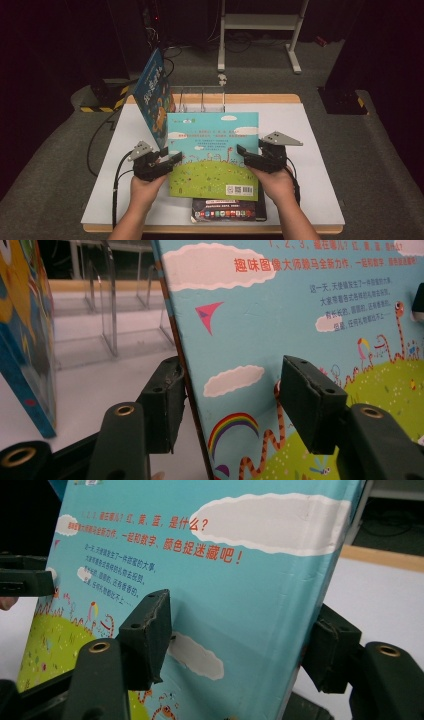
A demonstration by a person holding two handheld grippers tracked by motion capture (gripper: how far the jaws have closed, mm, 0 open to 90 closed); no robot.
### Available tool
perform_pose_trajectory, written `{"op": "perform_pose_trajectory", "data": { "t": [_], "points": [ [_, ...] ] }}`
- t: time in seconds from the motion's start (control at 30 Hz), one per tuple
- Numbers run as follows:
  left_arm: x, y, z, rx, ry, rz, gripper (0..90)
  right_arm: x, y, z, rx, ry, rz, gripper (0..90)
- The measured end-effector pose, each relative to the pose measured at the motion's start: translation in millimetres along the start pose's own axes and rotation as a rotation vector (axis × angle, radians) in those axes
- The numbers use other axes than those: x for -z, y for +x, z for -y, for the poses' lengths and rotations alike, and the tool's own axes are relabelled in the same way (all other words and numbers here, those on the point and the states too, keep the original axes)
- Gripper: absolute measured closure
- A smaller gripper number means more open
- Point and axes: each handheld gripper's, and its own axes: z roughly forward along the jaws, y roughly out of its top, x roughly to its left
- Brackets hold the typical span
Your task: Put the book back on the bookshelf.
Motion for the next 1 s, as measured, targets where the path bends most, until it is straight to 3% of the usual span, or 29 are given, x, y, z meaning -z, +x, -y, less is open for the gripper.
{"op": "perform_pose_trajectory", "data": {
  "t": [0.37,0.57,0.8,1.0],
  "points": [
    [-1.4,-2.9,-11.1,-0.064,-0.135,-0.006,47.7,-1.7,7.5,-17.3,0.052,-0.085,0.042,36.0],
    [-4.4,-3.5,-14.8,-0.084,-0.154,-0.025,48.2,-3.8,10.6,-24.5,0.066,-0.105,0.056,36.8],
    [-7.1,-3.4,-17.3,-0.120,-0.193,-0.024,50.7,-0.5,14.2,-31.4,0.084,-0.178,0.069,39.2],
    [-11.6,-1.9,-19.9,-0.125,-0.211,-0.028,50.9,-2.4,14.6,-33.8,0.093,-0.193,0.076,39.3]
  ]
}}
